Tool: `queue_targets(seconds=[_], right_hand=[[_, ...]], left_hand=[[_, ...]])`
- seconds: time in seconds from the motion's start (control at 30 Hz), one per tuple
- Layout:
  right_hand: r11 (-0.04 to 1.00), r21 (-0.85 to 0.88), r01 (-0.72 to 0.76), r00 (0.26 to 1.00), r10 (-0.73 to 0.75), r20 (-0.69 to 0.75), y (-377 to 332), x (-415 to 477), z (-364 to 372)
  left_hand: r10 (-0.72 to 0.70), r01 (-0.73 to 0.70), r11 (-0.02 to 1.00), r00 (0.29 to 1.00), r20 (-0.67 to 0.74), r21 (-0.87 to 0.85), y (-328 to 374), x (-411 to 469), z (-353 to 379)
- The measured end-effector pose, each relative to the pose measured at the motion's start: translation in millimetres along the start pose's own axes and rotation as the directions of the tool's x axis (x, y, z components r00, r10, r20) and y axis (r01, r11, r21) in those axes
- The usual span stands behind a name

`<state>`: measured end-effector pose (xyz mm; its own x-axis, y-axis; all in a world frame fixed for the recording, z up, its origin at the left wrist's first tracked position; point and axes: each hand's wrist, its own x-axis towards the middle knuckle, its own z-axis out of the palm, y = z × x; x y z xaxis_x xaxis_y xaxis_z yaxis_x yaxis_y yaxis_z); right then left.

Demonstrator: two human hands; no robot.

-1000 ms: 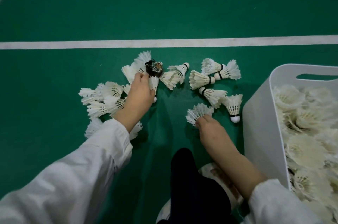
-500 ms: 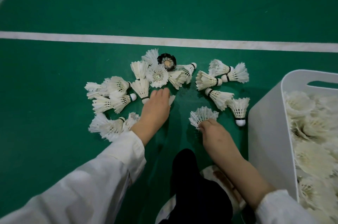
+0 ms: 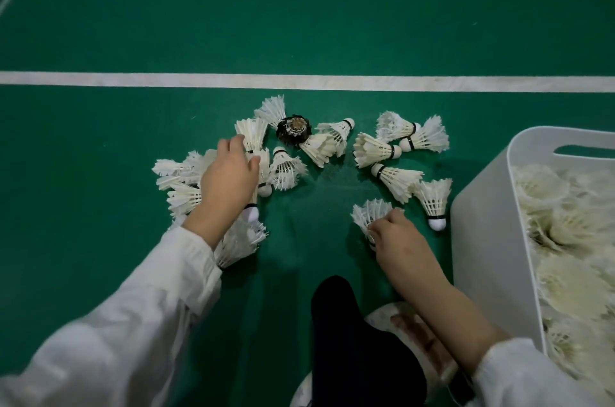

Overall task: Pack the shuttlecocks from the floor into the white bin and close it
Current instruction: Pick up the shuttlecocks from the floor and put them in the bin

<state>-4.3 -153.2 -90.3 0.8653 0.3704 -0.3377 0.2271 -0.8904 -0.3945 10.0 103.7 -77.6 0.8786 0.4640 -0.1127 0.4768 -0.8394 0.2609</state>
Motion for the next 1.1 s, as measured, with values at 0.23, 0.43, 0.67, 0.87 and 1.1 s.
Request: queue_targets(seconds=[0.23,0.43,0.67,0.87,1.1], right_hand=[[0.979,0.179,0.095,0.991,-0.076,-0.109,-12,-6,-38],[0.938,0.283,0.202,0.976,-0.170,-0.133,-13,-25,-121],[0.856,0.498,0.141,0.958,0.010,-0.288,50,-74,-211],[0.807,0.588,-0.050,0.896,0.296,-0.331,111,-118,-197],[0.753,0.638,-0.159,0.873,0.409,-0.265,128,-137,-164]], left_hand=[[-0.048,0.045,0.999,0.989,0.139,0.028,-4,-8,8],[-0.029,0.073,0.954,0.988,0.152,-0.292,25,-50,-37],[0.219,-0.175,0.897,0.973,0.065,-0.405,100,-86,-74],[0.449,-0.379,0.854,0.884,0.135,-0.356,151,-112,-54],[0.604,-0.520,0.763,0.785,0.138,-0.384,156,-130,-38]])
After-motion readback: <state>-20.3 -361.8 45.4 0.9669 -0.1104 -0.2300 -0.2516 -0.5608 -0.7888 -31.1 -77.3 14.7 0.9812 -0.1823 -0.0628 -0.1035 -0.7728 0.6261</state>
